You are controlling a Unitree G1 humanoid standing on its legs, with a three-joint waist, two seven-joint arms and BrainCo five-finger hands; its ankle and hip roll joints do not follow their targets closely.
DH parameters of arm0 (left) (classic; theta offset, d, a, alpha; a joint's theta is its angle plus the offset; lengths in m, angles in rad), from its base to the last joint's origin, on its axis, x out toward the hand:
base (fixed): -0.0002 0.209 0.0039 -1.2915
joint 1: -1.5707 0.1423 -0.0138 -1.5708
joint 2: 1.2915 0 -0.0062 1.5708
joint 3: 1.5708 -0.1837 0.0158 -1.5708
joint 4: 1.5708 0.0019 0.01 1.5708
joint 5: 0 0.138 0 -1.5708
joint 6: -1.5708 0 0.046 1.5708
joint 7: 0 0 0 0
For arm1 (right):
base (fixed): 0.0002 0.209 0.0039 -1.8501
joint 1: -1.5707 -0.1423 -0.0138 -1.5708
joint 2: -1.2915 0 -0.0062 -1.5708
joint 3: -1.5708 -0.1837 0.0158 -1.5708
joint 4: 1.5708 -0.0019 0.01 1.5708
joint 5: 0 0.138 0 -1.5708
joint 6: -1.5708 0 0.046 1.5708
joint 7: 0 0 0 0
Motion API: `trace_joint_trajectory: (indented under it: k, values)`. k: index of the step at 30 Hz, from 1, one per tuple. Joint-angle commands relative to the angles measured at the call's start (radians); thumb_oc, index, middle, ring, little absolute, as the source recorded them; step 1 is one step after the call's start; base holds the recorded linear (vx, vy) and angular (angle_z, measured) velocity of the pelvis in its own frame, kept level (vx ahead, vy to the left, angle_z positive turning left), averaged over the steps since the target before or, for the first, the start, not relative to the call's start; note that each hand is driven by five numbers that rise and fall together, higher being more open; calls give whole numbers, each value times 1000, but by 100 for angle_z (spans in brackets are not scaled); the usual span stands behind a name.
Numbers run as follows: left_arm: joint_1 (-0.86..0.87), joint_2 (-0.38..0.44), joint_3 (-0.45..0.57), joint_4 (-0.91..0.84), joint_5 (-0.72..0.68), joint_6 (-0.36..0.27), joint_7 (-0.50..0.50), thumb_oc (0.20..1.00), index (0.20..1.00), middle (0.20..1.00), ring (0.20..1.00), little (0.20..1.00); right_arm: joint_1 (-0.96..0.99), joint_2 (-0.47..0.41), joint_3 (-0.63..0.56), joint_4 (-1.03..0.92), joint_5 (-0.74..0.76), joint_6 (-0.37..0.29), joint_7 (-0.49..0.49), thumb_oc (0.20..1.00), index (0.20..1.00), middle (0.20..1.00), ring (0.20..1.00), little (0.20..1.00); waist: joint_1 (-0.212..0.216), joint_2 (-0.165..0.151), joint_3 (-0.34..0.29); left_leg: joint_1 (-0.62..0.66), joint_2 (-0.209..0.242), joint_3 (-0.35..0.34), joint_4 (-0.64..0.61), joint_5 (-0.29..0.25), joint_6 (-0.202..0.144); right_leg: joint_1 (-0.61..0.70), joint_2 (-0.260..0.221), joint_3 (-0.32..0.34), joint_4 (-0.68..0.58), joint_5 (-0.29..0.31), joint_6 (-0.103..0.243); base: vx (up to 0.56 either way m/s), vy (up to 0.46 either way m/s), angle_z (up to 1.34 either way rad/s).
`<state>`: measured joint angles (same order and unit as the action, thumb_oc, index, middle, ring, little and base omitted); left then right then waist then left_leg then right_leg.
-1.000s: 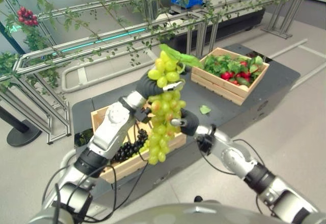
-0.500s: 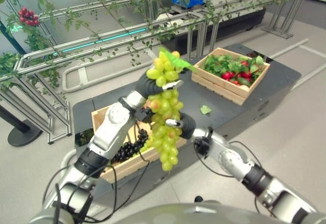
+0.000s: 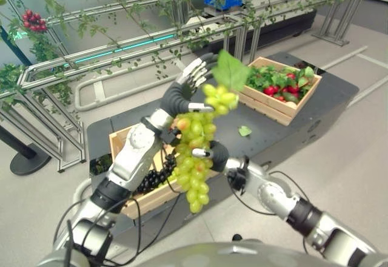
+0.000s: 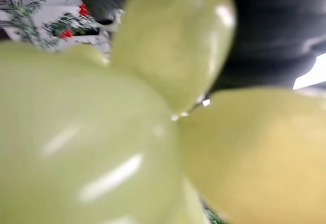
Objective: Pick up the fruits from the basket on one side to the basket on the other side
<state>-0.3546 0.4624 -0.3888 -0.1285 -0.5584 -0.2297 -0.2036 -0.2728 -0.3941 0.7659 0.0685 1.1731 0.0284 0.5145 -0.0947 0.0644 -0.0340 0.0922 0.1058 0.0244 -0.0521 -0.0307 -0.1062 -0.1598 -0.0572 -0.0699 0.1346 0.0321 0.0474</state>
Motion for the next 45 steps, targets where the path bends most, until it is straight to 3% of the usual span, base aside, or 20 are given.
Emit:
trace_joint_trajectory:
  k: [1,18,24,33,43,45]
  values:
    - [-76,49,1,21,29,-41,-11,1000,1000,1000,1000,1000,-64,119,-33,-123,48,-44,22,200,200,200,200,200,-16,-64,28,17,-108,6,-26,-10,82,125,10,-19,-29,-58,47,0,0,0]
    - [-30,87,48,24,44,-45,-13,1000,1000,1000,1000,1000,-77,67,-58,-165,30,-56,32,200,200,200,200,200,-15,-57,38,12,-108,2,-26,-7,81,115,10,-24,-19,-63,46,0,0,0]
    - [91,79,176,-14,16,-68,-4,1000,1000,1000,1000,1000,-22,-55,-213,-222,-32,-85,44,200,200,200,200,200,-14,-60,42,13,-107,-1,-26,-12,84,113,9,-24,-17,-68,48,3,1,1]
    - [298,20,345,-81,11,-85,-7,1000,1000,1000,1000,1000,176,-147,-599,-278,-173,-202,-9,200,200,200,200,200,-22,-65,47,16,-110,3,-25,-20,90,116,8,-19,-26,-70,55,6,2,3]
    - [458,-43,485,-87,-41,-89,-22,1000,1000,1000,1000,1000,363,-117,-978,-233,-210,-279,-78,200,200,200,200,200,-48,-74,47,23,-114,18,-25,-34,96,118,9,-1,-40,-66,61,3,4,-1]
    - [466,-46,493,-83,-44,-87,-19,1000,1000,1000,1000,1000,371,-103,-991,-225,-203,-281,-83,200,200,200,200,200,-49,-74,47,23,-114,23,-24,-35,96,117,9,4,-39,-65,61,9,19,-10]
